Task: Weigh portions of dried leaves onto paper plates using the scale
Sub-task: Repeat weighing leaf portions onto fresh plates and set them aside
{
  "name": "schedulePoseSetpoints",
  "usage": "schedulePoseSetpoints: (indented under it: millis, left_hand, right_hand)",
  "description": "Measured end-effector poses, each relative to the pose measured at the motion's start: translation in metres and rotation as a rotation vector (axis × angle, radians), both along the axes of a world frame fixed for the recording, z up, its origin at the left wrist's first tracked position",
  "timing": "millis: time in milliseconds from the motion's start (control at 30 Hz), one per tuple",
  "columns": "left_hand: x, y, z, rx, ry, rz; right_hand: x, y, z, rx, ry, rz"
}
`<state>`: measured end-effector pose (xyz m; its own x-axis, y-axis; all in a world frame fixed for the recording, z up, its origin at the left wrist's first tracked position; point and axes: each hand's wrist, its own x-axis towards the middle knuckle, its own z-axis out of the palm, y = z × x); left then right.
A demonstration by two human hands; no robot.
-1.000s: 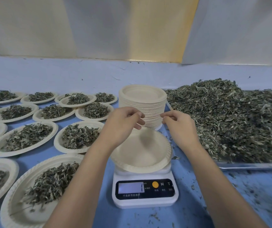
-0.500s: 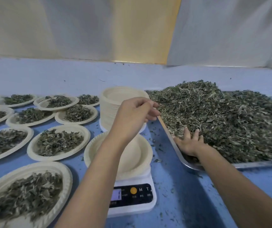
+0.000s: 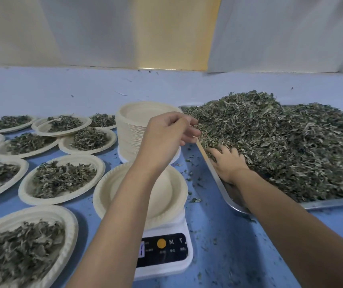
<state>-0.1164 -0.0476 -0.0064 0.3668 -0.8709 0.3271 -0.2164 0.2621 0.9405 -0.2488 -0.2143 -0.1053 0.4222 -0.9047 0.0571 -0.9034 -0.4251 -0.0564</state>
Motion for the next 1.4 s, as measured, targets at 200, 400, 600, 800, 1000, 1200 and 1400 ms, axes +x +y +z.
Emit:
schedulePoseSetpoints:
  millis: [200,400,600,800,1000,1200,1400]
  left_hand:
    - [0.008,0.002,-0.001,0.005,0.026,0.045]
    - [0.014,0.008,0.001,-0.003,0.041,0.050]
    - [0.025,0.019,0.003,-0.005,0.068,0.072]
    - [0.041,0.032,0.007,-0.008,0.100,0.154]
    - [0.068,0.048,0.009,-0.085,0.177,0.324]
    - [0.079,0.055,0.010,-0.106,0.244,0.352]
    - [0.079,0.054,0.011,-0.084,0.245,0.342]
  right_hand:
    - [0.011,0.006,0.005,-0.007,-0.009,0.037]
    - [0.004,0.006,0.010,0.029,-0.366,-0.051]
    - [0.000,0.016,0.036,0.096,-0.953,-0.096]
    - [0.032,0.064,0.080,0.413,-1.411,0.081]
    - [0.076,0.121,0.095,0.390,-1.072,0.446]
    - [0.099,0.153,0.085,0.343,-0.520,0.593]
    - [0.096,0.155,0.085,0.307,-0.384,0.561]
